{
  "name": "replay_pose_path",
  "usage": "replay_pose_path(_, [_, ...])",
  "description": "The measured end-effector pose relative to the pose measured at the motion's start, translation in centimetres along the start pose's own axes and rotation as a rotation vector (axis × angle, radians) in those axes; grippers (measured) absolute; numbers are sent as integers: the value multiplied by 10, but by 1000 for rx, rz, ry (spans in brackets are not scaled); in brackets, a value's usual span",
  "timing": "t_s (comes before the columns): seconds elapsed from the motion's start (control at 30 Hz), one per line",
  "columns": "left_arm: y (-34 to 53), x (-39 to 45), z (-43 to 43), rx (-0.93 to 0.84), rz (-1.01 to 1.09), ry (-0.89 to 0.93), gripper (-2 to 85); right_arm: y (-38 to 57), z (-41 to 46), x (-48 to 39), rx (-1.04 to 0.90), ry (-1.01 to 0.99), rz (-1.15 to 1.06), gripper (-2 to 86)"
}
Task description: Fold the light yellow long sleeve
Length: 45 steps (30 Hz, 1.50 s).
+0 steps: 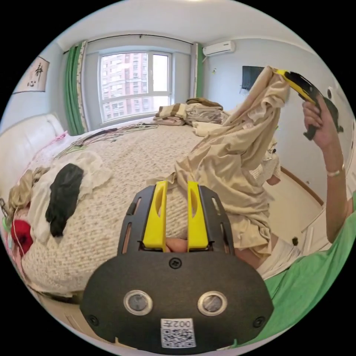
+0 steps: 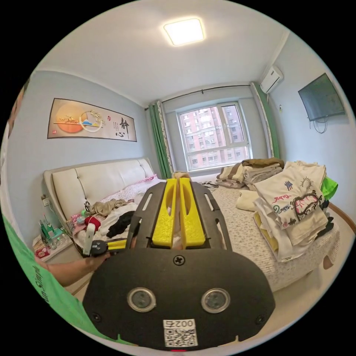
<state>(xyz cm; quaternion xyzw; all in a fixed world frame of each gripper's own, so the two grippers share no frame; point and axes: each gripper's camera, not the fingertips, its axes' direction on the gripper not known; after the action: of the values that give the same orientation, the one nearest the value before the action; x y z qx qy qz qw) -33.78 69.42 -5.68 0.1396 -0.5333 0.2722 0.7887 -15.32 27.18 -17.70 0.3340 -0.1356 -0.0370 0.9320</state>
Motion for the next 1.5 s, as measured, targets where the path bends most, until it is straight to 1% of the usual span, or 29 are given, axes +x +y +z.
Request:
replay_pose_path(0.17, [-72,-5,59,-37,41,78,41,39,-42,33,-28,-55,31,-9])
replay_pose_path(0.23, [-102,-2,112,-193,98,201,40,48,-53,44,-27,-73,45,-9])
replay_pose_path(0.27, [-108,-1,125,-240,112,252,40,52,-59,50,-28,-76,48,-8])
replay_pose_path(0.3, [-116,4,149,-334,155,380,42,53,-62,53,-28,-75,48,-8])
replay_pose_path(0.33, [-122,10,169,-410,178,465,44,55,-67,58,-31,-66,48,-8])
replay_pose_path(0.47, [-125,33,196,-504,193,487,45,63,-78,74,-44,-46,54,-8])
replay_pose_path(0.5, [-123,44,196,-523,209,477,39,64,-79,76,-44,-45,58,-8])
replay_pose_path(0.57, [-121,59,181,-503,220,403,8,65,-83,89,-41,-38,85,-8])
replay_pose_path(0.63, [-125,75,131,-370,254,236,-5,60,-87,99,-33,-25,102,-8])
replay_pose_path(0.67, [-128,78,115,-331,265,189,-6,52,-88,107,-35,-5,109,-8])
replay_pose_path(0.73, [-146,84,40,-148,282,-24,-9,34,-90,118,-39,28,124,-8])
replay_pose_path(0.77, [-151,85,18,-96,281,-73,-9,18,-93,125,-28,36,140,-9])
replay_pose_path(0.8, [-163,87,-27,13,271,-151,-9,9,-95,128,-19,34,152,-9])
replay_pose_path(0.9, [-190,100,-149,291,243,-262,-10,-36,-116,132,87,-63,207,-9])
replay_pose_path(0.93, [-197,111,-195,395,250,-324,-10,-54,-125,123,151,-84,177,-9])
replay_pose_path(0.97, [-199,119,-217,447,256,-363,-10,-72,-133,109,203,-65,122,-9])
replay_pose_path(1.03, [-199,152,-298,652,303,-535,-10,-98,-143,86,266,-17,51,-9])
replay_pose_path(1.13, [-189,189,-376,843,348,-706,-10,-137,-156,56,346,-6,-28,-9])
replay_pose_path(1.23, [-179,211,-429,892,396,-765,-10,-171,-159,35,372,19,-79,-9])
replay_pose_path(1.33, [-164,221,-456,891,450,-800,-10,-192,-154,21,391,47,-113,-9])
replay_pose_path(1.5, [-145,222,-460,838,494,-876,-10,-200,-133,-9,411,109,-190,-9])
